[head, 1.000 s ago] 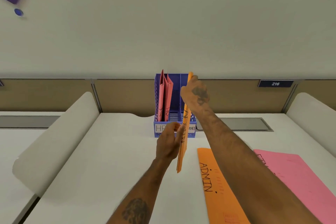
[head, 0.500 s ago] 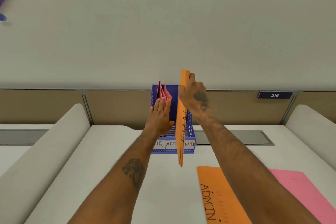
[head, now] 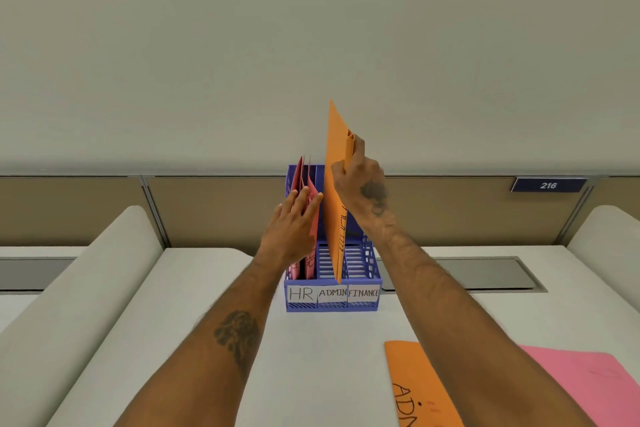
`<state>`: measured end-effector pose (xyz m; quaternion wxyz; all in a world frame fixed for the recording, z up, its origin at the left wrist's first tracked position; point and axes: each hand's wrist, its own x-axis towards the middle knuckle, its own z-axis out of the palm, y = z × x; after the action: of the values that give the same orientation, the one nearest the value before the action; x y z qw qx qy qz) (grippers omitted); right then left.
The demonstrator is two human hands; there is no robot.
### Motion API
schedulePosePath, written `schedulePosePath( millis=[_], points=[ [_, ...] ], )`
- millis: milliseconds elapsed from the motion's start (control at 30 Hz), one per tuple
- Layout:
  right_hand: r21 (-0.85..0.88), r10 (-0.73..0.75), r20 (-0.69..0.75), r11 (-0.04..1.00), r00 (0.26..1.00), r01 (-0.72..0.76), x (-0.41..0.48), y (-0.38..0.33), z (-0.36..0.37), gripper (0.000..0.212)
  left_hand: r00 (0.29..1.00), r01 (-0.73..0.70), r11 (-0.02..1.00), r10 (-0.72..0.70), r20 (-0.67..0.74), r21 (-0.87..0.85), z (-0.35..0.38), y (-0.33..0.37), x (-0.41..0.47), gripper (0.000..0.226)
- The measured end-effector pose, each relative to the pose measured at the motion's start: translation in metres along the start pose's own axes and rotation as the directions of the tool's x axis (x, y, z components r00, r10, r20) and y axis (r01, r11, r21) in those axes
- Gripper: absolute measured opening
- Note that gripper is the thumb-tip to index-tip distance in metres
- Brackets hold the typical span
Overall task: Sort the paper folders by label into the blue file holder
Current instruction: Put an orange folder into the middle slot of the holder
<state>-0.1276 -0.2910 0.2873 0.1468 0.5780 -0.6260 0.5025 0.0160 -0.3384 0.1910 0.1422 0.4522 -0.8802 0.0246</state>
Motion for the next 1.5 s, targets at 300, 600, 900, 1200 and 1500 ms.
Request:
schedulePosePath(
  millis=[300, 600, 900, 1200, 1500],
  points=[
    [0.033, 0.023, -0.003, 0.999, 1.000, -0.023, -0.010, 0.016, 0.054, 0.038, 0.995, 0.033, 0.999, -0.035, -0.098, -0.022, 0.007, -0.032, -0.010, 0.087],
    [-0.055, 0.054, 0.135, 0.997, 0.989, -0.047, -0.045, 0.034, 0.101, 0.041, 0.983, -0.010, 1.000, 0.006, -0.185, -0.023, 0.013, -0.037, -0.010, 0.080],
    [-0.101, 0.166, 0.402, 0.985, 0.900, -0.137, -0.072, 0.046, 0.108, 0.050, 0.984, -0.008, 1.000, 0.004, -0.178, -0.021, 0.008, -0.035, -0.013, 0.080],
    [-0.131, 0.217, 0.463, 0.976, 0.859, -0.175, -0.080, 0.048, 0.096, 0.071, 0.997, 0.010, 1.000, -0.009, -0.074, 0.007, 0.002, -0.028, -0.016, 0.087],
    [-0.315, 0.254, 0.556, 0.945, 0.791, -0.083, -0.105, 0.052, 0.055, 0.088, 0.999, 0.017, 0.999, -0.016, -0.048, 0.031, -0.006, -0.015, -0.048, 0.095]
  ],
)
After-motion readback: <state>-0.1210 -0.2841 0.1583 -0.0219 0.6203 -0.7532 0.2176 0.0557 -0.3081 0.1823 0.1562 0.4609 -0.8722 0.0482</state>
